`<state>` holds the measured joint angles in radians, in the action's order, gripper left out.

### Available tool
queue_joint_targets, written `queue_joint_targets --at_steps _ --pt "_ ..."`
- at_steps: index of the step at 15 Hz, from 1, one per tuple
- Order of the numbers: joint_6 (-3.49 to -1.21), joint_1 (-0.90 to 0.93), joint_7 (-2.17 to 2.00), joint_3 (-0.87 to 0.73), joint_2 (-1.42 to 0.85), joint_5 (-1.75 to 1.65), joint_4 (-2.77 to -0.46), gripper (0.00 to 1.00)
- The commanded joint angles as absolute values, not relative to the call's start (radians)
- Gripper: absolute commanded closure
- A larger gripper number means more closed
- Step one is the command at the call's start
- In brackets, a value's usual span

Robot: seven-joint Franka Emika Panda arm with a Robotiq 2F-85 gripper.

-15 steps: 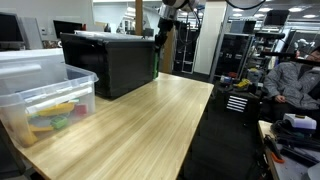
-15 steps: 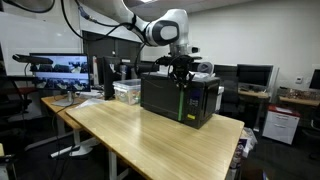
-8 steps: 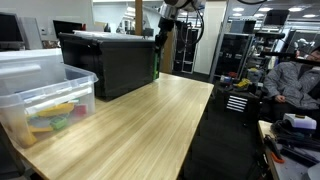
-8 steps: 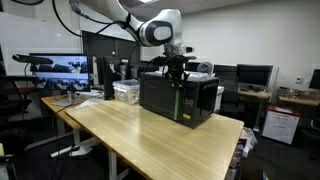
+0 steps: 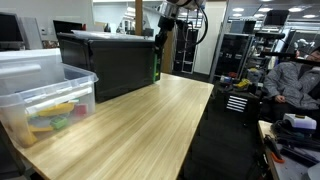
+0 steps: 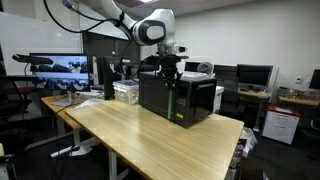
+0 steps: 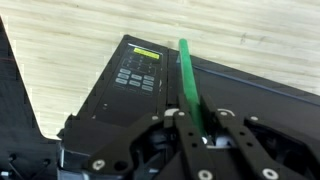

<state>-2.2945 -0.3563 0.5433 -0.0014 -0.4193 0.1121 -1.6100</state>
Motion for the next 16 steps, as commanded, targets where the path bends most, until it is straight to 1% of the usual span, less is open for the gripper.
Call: queue_joint_targets --at_steps 1,9,16 --pt "-2.272 -0.327 0.607 0.026 -0.315 0.154 -1.736 0.92" --pt "-2.27 -0.289 0.735 0.053 -0.224 0.175 -1.85 0.92" --pt "-2.255 -0.239 0.806 0.036 -0.17 0.174 -1.914 0.92"
